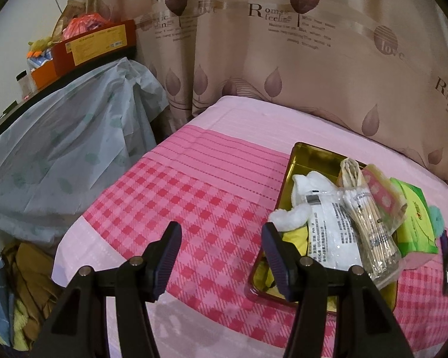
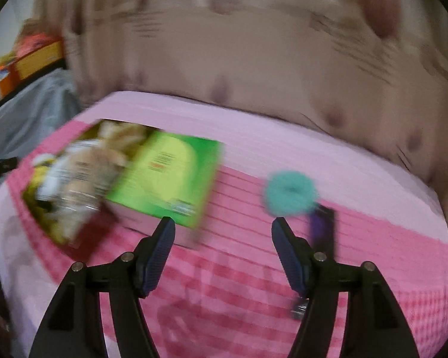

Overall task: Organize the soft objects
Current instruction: 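Grasp the black packet with purple print using the right tool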

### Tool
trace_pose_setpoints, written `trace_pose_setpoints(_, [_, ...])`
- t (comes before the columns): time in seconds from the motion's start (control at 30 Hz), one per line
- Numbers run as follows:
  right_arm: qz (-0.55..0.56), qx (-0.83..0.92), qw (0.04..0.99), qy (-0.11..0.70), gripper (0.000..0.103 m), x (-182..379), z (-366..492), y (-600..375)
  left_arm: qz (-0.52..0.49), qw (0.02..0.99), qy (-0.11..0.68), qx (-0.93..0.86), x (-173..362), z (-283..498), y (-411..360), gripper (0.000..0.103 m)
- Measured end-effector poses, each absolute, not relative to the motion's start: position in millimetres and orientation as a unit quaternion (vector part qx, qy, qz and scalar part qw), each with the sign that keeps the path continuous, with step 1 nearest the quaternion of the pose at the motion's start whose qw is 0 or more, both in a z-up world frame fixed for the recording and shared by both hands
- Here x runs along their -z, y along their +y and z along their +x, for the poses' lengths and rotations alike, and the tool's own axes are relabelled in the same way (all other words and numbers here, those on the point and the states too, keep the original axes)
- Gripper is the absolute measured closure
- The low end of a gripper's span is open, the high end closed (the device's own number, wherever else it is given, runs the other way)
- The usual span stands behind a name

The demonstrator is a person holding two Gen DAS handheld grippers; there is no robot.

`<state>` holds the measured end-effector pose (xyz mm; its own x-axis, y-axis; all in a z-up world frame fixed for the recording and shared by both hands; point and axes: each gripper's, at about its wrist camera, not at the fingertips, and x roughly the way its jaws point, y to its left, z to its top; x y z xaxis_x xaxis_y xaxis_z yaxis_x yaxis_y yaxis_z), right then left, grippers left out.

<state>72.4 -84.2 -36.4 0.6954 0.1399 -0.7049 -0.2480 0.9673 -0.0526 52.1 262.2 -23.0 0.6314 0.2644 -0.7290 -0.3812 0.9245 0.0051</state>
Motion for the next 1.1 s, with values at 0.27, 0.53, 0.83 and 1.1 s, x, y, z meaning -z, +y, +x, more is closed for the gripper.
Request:
trace_pose_setpoints(0.27, [-0.030,-0.031,0.906,0.420,0.038,79.2,92.2,-160.3,-0.044,0.906,0.388,-0.162,23.4,53.2,246.0,0.046])
trace_pose_setpoints(0.53, [-0.002,-0.010,0.896,0.445,0.042,110.4,114.9,-184.6,-0.022,0.910,0.391,-0.135,27.0,55.9,230.3,0.046])
trace_pose_setpoints(0.83, [-0.005,-0.014,0.901,0.433,0.065,110.6,125.2,-185.1,0.004,0.916,0.394,-0.069,21.8,54.5,178.4,0.046])
trace_pose_setpoints(1.1, [0.003,0.005,0.902,0.432,0.067,110.8,121.2,-210.0,0.027,0.914,0.403,0.023,18.6,65.9,91.4,0.046])
